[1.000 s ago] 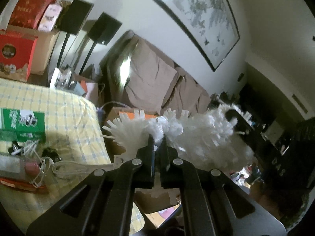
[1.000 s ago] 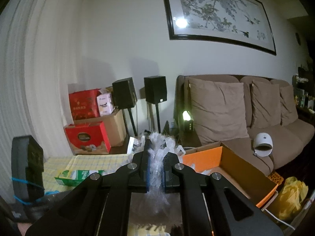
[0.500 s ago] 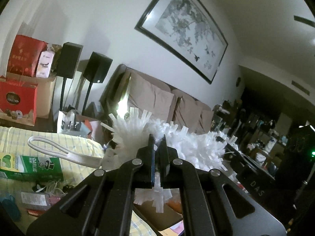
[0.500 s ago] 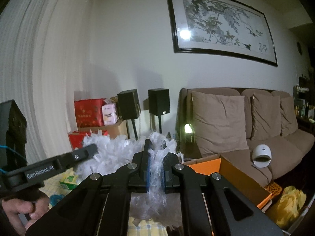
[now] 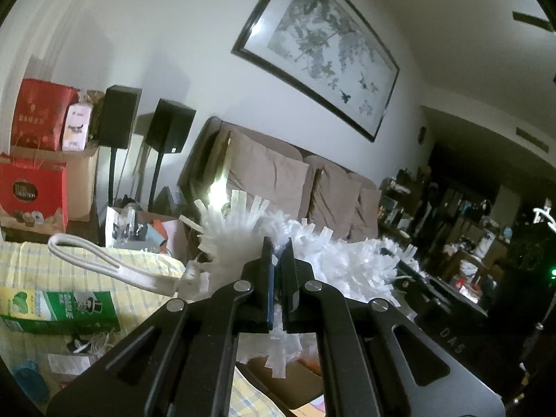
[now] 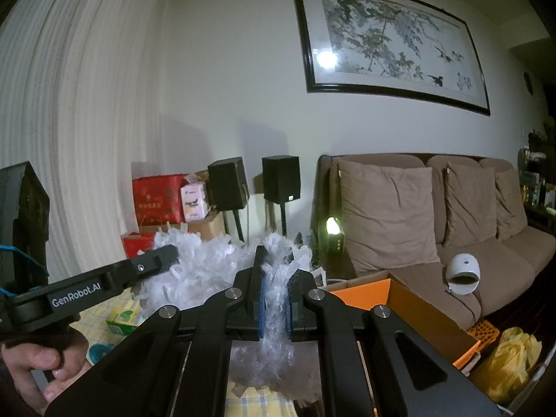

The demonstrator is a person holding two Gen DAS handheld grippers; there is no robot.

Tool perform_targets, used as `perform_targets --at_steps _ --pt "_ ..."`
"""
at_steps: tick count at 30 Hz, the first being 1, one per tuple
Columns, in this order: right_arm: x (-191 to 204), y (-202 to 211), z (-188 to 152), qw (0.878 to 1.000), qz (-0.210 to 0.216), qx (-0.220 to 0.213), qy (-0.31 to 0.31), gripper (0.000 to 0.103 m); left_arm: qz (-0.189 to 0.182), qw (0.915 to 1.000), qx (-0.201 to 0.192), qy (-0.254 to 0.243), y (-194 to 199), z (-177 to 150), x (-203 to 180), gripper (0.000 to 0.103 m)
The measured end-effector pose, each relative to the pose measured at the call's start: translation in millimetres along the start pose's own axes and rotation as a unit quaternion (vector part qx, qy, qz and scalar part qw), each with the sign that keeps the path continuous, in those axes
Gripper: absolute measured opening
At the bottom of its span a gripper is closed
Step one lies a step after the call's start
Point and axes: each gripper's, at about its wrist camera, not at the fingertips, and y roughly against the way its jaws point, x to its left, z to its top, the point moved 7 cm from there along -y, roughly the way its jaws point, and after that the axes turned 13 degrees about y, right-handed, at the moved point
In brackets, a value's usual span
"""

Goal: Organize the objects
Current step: 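Hold the duster with both grippers and move it above the orange-lined box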

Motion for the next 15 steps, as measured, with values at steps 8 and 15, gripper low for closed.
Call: perform_targets --at_steps 8,15 --pt "0 -2 -2 1.000 0.002 0.004 0.000 0.006 0.007 0.9998 -0.001 -0.019 -3 11 -12 0.002" --pt "-3 -8 -7 1.000 -0.006 0.016 0.000 0.007 0.003 0.9989 -0.013 -0.045 -2 12 -34 0.002"
